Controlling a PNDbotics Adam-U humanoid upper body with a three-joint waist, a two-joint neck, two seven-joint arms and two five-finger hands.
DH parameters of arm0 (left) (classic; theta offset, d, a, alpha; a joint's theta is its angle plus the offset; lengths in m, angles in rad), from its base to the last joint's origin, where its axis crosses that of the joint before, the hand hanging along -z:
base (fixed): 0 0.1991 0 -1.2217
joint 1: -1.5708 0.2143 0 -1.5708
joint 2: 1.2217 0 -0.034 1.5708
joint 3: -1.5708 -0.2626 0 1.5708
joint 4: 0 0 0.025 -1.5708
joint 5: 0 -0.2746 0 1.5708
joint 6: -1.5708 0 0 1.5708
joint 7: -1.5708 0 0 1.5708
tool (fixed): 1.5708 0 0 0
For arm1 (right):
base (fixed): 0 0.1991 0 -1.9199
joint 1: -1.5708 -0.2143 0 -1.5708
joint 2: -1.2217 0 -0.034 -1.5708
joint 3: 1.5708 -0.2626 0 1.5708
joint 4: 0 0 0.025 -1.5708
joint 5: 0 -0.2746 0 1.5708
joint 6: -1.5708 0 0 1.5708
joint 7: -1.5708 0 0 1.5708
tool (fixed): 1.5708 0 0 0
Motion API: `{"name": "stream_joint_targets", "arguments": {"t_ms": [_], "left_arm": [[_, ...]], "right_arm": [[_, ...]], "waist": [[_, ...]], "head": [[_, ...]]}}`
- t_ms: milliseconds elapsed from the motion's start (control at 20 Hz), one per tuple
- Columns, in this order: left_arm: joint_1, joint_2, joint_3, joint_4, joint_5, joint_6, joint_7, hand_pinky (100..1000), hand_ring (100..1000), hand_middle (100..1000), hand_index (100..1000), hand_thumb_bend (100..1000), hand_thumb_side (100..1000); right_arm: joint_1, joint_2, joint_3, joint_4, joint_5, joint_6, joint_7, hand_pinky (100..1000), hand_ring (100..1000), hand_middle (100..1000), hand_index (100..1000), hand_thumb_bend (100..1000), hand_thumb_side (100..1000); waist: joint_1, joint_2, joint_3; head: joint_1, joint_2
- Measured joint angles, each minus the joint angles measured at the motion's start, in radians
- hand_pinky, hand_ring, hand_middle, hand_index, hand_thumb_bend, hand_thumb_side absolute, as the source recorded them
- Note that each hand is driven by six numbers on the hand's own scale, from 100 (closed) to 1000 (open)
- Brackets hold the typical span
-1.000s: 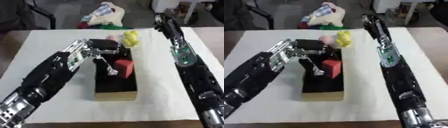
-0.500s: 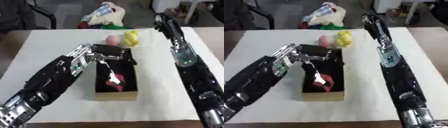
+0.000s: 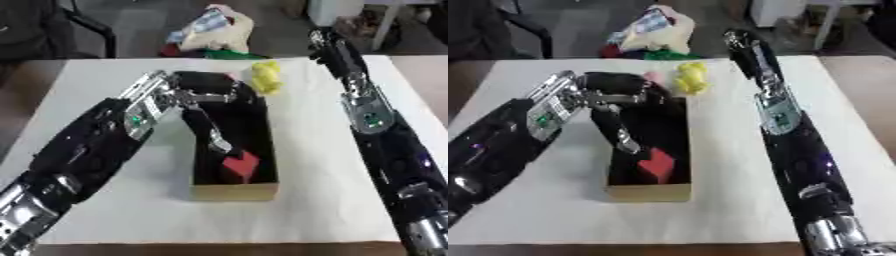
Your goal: Pick up objects on the table and place them in the box.
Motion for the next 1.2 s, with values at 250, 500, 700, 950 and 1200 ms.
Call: {"name": "stream_joint_targets", "arguments": {"t_ms": [250,500,700,950,1200], "left_arm": [[-0.042,-0.005,0.155,0.135,-0.181,-0.071,0.071,673,679,688,897,535,637],[-0.08,-0.066,0.26,0.27,-0.397,-0.118,0.118,659,655,661,887,476,622],[-0.098,-0.118,0.329,0.359,-0.549,-0.113,0.162,647,636,636,878,419,614],[-0.116,-0.144,0.408,0.429,-0.659,-0.027,0.259,632,614,607,865,362,599],[-0.135,-0.146,0.461,0.468,-0.706,0.069,0.339,620,601,593,859,335,593]], "right_arm": [[0.004,0.0,0.0,0.002,0.0,0.0,0.0,716,667,656,880,100,987],[0.004,0.001,0.001,0.002,0.0,0.0,0.001,716,667,656,880,100,989],[0.004,0.004,0.006,0.002,0.0,-0.003,0.004,716,667,656,880,100,989],[0.003,0.013,0.007,0.001,0.0,-0.005,0.01,716,668,656,877,100,992],[0.003,0.019,0.01,0.001,0.001,-0.006,0.016,716,668,656,877,100,995]], "waist": [[-0.001,-0.002,0.0],[-0.003,-0.001,-0.014],[-0.004,0.009,-0.031],[-0.004,0.02,-0.05],[0.001,0.027,-0.066]], "head": [[-0.002,0.0],[0.002,0.0],[0.01,0.0],[0.02,-0.001],[0.026,-0.003]]}}
